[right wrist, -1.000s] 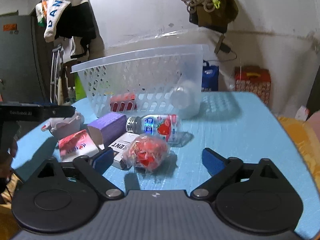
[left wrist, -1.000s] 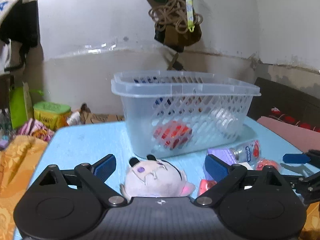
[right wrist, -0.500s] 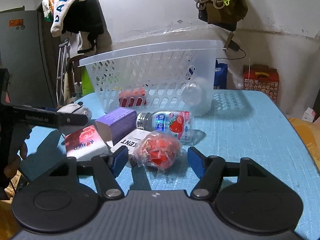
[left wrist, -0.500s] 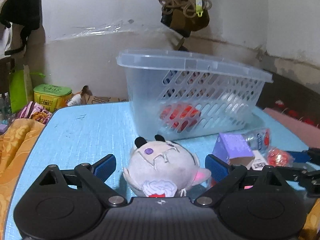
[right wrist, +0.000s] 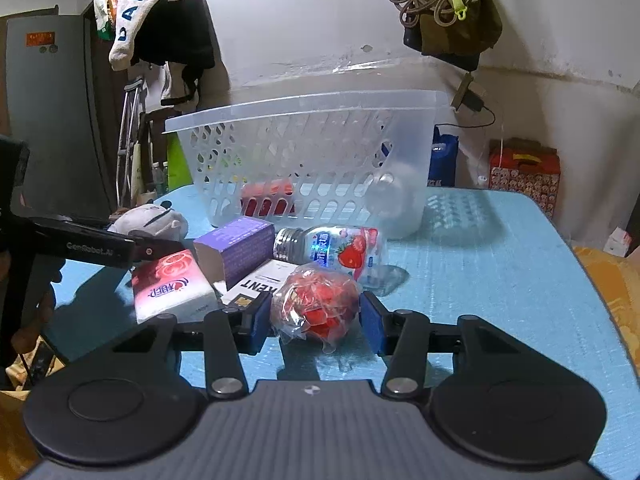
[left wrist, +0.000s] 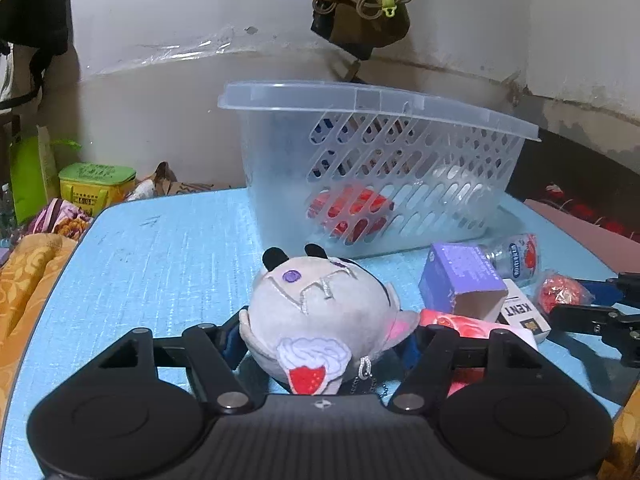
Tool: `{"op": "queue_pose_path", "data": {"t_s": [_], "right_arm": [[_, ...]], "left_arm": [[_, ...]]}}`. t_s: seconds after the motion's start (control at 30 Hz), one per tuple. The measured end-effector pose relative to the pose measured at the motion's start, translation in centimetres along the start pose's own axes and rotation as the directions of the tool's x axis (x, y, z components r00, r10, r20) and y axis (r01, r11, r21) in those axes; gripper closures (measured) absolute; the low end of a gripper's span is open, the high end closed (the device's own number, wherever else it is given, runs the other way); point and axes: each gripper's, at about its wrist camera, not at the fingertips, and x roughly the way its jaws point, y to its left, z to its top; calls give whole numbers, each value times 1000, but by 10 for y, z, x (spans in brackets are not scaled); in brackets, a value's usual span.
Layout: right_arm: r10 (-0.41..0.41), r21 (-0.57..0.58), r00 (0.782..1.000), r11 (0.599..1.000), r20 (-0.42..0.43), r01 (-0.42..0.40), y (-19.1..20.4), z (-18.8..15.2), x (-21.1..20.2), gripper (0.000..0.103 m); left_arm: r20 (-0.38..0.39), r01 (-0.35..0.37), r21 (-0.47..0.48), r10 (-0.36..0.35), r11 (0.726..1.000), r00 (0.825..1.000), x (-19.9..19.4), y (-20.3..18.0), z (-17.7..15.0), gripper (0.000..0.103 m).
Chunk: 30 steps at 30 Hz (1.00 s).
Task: Organize objects
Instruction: 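Lift the plush with the left tool into the basket while the right tool drops the candy bag in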
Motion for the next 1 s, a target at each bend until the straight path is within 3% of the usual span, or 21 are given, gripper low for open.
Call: {"op": "queue_pose_path", "data": {"t_s": [0.43, 1.0], "right_arm": [[-25, -68, 998, 997, 65, 30, 7, 9, -9, 53], [-12, -43, 991, 999, 136, 18, 3, 24, -25, 53]], "left_arm": [[85, 8, 22, -10, 1000, 996, -15, -10, 5, 30], [162, 23, 52, -31, 998, 986, -35, -24, 14, 31]]}}
